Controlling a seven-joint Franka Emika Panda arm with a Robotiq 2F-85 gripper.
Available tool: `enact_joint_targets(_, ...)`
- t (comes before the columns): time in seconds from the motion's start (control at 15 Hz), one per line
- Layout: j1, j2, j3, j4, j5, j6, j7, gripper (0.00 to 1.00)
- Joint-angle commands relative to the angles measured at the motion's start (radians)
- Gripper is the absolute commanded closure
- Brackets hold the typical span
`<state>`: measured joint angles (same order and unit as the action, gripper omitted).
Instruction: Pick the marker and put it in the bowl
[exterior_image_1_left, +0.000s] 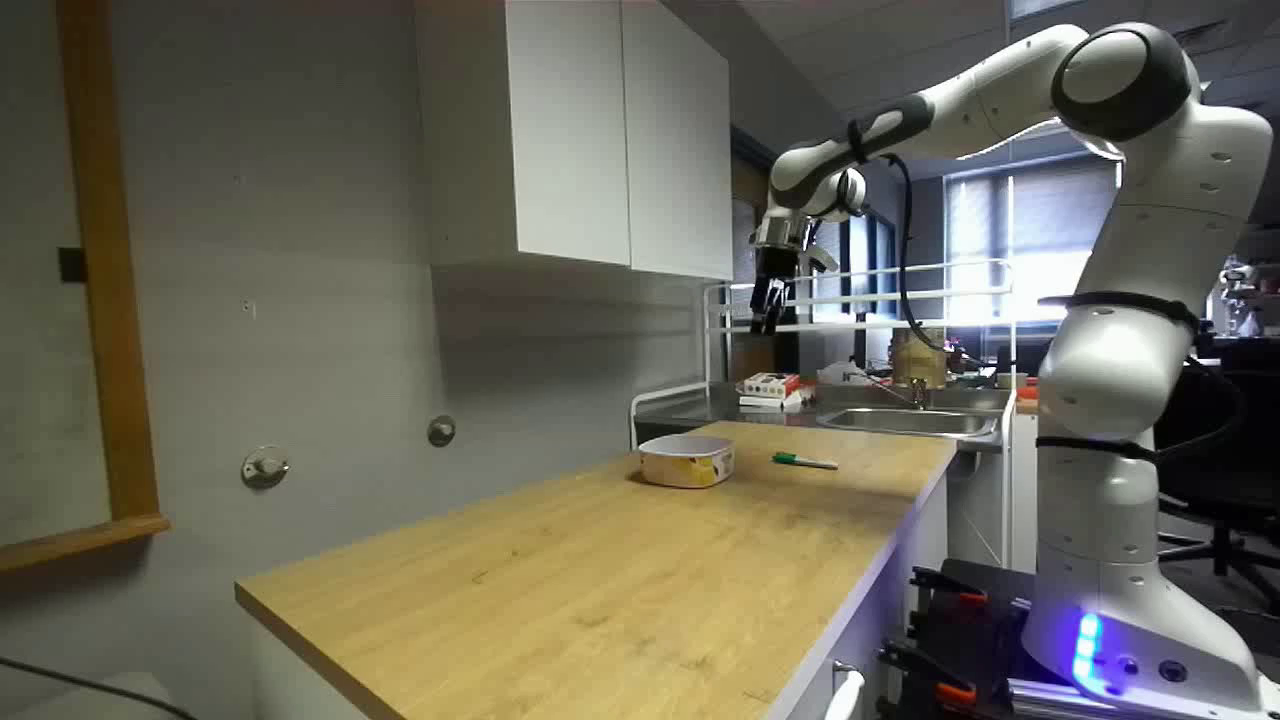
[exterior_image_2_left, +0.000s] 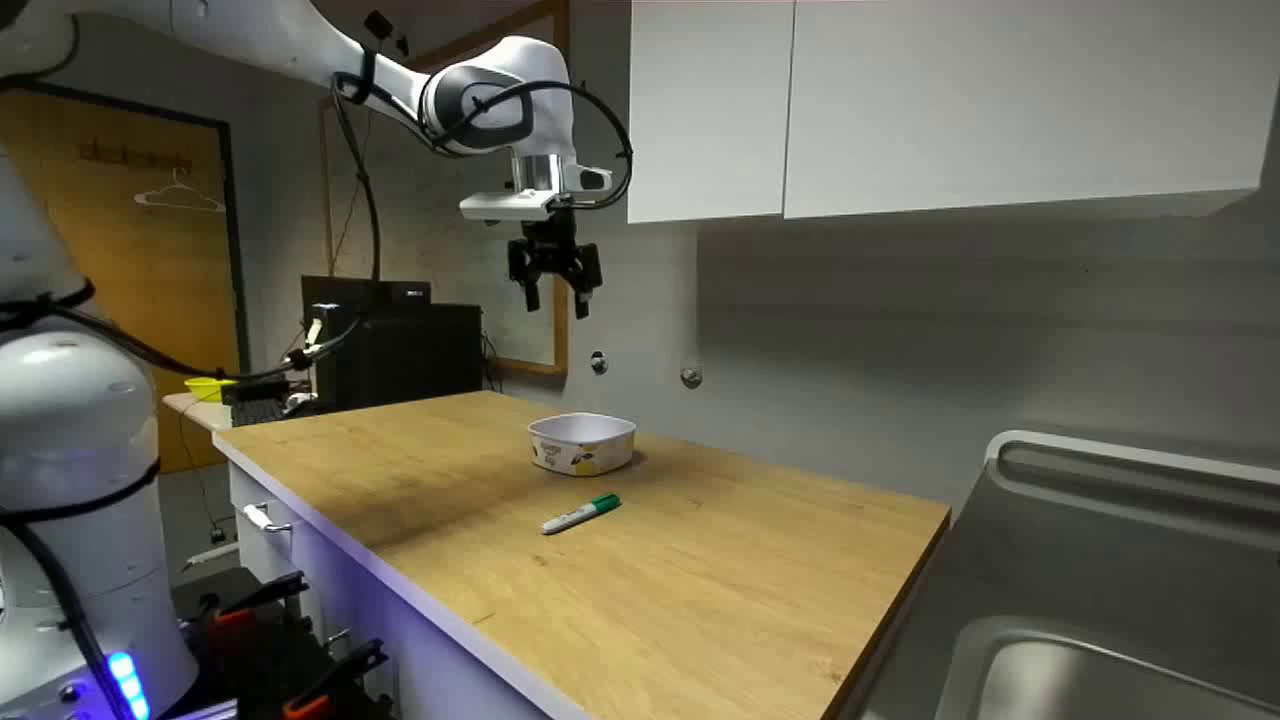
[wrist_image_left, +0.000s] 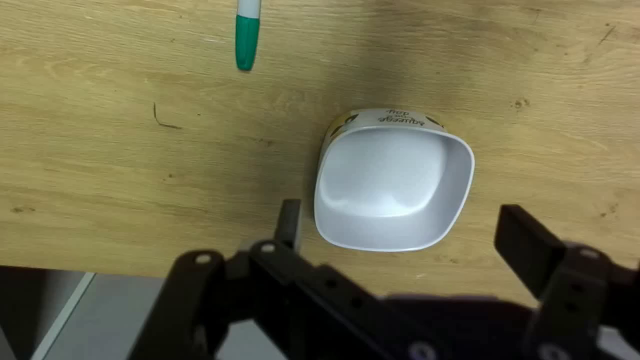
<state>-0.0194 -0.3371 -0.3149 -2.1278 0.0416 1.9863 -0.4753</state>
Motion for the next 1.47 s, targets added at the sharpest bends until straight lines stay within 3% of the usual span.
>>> enact_joint_targets(0.0,-0.028,0.004,0.024,0.002,0.011,-0.003,-0.008,0.0)
enact_joint_targets(1.4,-0.042,0.052,0.029,0.021,-0.002,0.039,-0.013,0.0)
